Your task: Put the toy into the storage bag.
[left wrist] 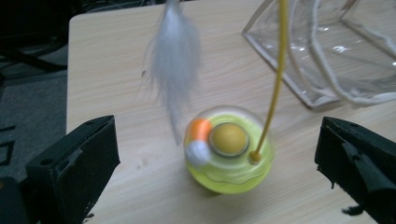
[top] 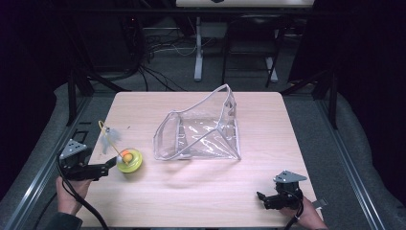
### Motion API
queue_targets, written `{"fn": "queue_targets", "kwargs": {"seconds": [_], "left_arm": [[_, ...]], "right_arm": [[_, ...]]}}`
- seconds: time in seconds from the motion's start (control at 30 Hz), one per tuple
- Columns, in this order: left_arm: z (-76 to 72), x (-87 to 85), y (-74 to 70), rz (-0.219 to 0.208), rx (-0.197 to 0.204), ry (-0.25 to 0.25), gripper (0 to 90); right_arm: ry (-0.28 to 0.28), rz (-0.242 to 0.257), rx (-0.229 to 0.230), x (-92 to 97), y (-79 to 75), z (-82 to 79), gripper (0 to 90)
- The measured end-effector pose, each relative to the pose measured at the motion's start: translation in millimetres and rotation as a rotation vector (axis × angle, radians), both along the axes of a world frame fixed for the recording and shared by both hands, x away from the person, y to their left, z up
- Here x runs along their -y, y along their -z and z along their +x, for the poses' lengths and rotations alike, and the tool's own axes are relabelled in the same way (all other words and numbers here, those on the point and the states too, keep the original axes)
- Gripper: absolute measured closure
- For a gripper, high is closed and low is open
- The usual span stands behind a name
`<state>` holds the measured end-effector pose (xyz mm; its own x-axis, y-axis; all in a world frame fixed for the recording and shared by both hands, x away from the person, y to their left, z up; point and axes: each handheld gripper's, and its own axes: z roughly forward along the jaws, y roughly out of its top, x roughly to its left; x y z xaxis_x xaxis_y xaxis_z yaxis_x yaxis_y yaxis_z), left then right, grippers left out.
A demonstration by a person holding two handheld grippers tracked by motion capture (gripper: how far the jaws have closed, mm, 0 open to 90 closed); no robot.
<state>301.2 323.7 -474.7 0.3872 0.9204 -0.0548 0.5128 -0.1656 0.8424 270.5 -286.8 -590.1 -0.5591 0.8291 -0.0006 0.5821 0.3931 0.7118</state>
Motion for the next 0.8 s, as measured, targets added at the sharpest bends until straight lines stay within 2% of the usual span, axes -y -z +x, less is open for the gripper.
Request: {"fn": "queue_targets", "kwargs": {"seconds": [0.23, 0.5, 0.63, 0.77, 0.8], "left_arm": [[0.2, 5.1, -14.2, 0.004, 0.049, -0.006, 0.0], [8.8, 14.5, -19.0, 0.036, 0.047, -0.005, 0.6], [10.1, 17.5, -22.7, 0.038, 0.057, 0.011, 9.1], [10.3, 19.8, -26.0, 0.041, 0.063, 0.023, 25.1], [10.4, 22.1, -27.3, 0.048, 0.049, 0.032, 31.1]], "right_arm": [[0.000, 0.000, 0.000, 0.0, 0.0, -0.1, 0.0], [0.001, 0.000, -0.001, 0.0, 0.0, -0.1, 0.0], [0.000, 0.000, 0.000, 0.0, 0.0, 0.0, 0.0], [0.000, 0.000, 0.000, 0.0, 0.0, 0.0, 0.0], [0.000, 0.000, 0.000, 0.0, 0.0, 0.0, 0.0]]}}
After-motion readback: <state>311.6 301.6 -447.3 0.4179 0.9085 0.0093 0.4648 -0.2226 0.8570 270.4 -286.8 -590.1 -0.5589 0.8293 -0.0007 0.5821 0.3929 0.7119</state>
